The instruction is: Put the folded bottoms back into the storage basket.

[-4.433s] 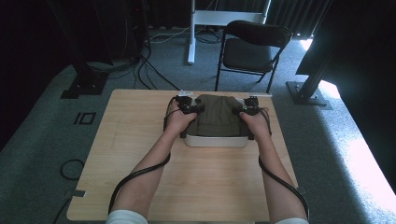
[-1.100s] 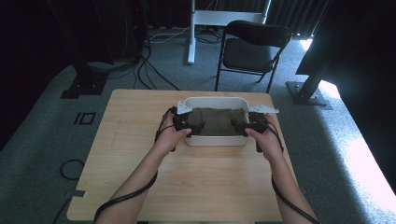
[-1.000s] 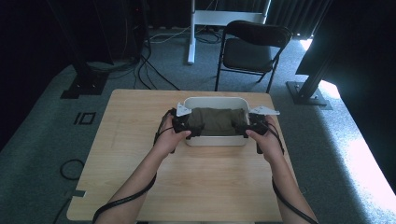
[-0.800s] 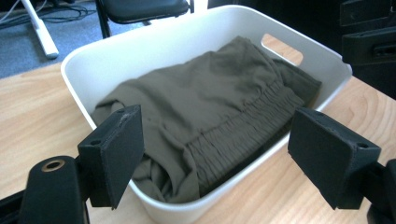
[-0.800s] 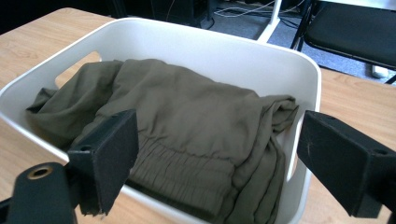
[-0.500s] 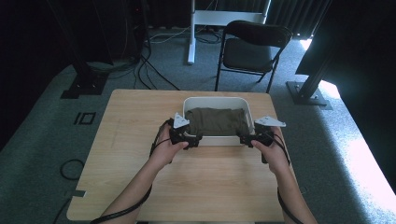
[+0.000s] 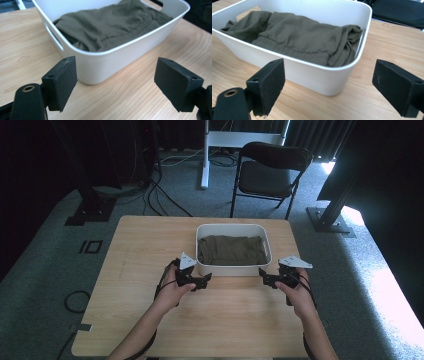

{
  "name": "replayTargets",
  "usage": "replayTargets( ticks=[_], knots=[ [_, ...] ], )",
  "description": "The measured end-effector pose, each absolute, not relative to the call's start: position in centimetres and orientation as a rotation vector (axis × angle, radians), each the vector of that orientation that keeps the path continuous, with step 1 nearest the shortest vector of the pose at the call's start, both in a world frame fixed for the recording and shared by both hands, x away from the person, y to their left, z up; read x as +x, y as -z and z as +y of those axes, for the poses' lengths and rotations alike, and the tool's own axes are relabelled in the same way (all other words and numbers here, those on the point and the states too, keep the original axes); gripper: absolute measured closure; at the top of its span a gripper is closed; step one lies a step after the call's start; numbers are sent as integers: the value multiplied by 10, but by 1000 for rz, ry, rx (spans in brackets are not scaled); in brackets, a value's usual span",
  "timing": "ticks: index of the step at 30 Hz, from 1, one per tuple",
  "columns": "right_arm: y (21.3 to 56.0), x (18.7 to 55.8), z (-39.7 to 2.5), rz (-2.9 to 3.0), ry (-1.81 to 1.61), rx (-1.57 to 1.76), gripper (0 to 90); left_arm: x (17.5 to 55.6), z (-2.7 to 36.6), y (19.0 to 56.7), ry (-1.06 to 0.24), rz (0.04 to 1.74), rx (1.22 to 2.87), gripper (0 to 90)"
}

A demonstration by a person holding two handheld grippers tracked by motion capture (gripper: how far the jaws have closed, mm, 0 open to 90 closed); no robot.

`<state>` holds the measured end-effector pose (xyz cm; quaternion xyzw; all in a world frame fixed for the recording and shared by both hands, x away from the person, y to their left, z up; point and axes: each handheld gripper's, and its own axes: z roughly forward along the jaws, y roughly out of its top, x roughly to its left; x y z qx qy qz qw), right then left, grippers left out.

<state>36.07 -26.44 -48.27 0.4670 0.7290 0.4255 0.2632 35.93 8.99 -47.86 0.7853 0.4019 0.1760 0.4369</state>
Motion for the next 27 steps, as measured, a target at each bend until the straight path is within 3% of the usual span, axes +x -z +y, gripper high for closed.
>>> replayTargets(
  ticks=[27],
  knots=[
    [529, 337, -283, 1988, -1039, 1348, 110, 338, 111, 520, -444, 1073, 2007, 198]
  ],
)
